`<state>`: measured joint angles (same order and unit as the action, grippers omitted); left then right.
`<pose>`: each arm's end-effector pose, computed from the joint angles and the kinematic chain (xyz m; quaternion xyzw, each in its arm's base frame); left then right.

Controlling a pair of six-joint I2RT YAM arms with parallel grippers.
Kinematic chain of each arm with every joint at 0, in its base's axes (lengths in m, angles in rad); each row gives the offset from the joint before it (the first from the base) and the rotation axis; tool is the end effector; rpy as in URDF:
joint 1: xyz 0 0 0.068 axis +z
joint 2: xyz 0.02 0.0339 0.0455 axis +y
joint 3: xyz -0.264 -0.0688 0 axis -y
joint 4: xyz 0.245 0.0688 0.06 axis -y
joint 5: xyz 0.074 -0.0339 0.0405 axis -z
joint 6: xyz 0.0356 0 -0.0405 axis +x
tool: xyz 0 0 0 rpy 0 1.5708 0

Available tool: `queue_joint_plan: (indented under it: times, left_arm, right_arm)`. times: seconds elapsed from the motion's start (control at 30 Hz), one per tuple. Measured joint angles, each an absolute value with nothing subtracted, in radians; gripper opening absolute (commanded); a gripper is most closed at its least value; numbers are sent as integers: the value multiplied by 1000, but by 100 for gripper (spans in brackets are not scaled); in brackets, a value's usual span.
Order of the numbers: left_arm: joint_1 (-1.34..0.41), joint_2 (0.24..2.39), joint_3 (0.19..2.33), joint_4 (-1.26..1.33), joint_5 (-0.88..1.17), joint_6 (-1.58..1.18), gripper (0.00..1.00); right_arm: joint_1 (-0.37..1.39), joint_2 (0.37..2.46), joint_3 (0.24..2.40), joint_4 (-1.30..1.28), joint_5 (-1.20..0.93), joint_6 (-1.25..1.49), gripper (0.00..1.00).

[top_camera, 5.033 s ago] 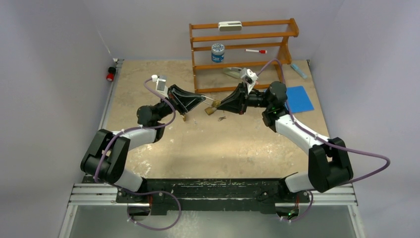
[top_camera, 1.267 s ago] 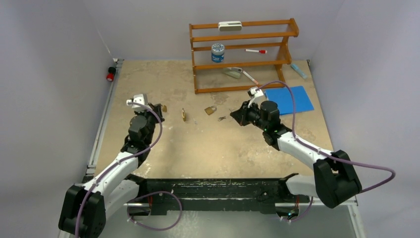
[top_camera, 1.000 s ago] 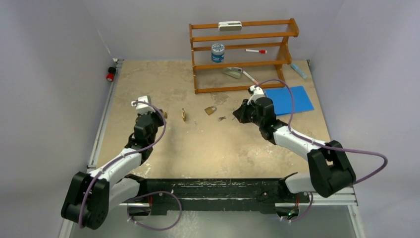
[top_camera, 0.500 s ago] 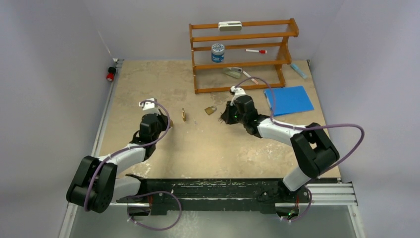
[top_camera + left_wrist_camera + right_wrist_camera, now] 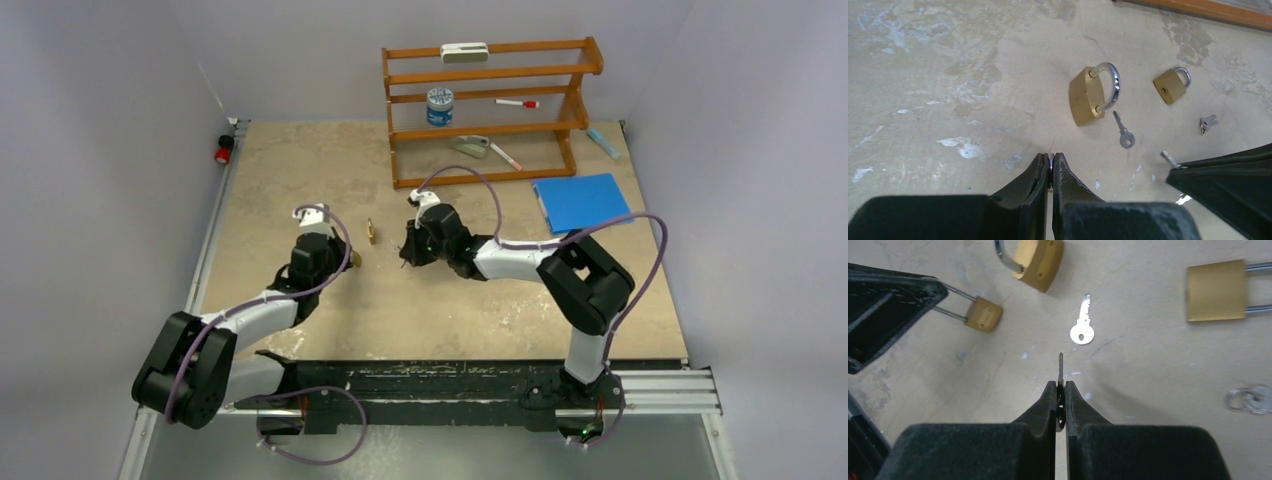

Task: Lock with the key
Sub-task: Place the lock at the center of the board.

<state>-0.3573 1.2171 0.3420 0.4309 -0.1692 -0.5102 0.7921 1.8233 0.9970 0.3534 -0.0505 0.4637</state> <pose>0.2177 -0.0749 0.1647 -0.1093 0.8366 -0.1588 0.5128 0.2752 0.2815 0.1797 -0.1524 0.8392 0.3239 0.4095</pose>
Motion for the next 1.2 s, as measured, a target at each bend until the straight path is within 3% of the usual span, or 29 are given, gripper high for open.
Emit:
queue_joint_plan:
  times: [0.3, 0.9, 1.2]
  left_arm:
    - [-447, 1233, 342, 452, -239, -517, 0]
    - [-471, 1233, 343, 445, -273, -515, 0]
    - [-542, 1233, 383, 370, -286, -505, 0]
  right_arm:
    - [846, 1906, 1019, 357, -71, 504, 3]
    - [847, 1940, 1052, 358, -72, 524, 42]
    - [847, 1939, 1053, 364, -70, 522, 44]
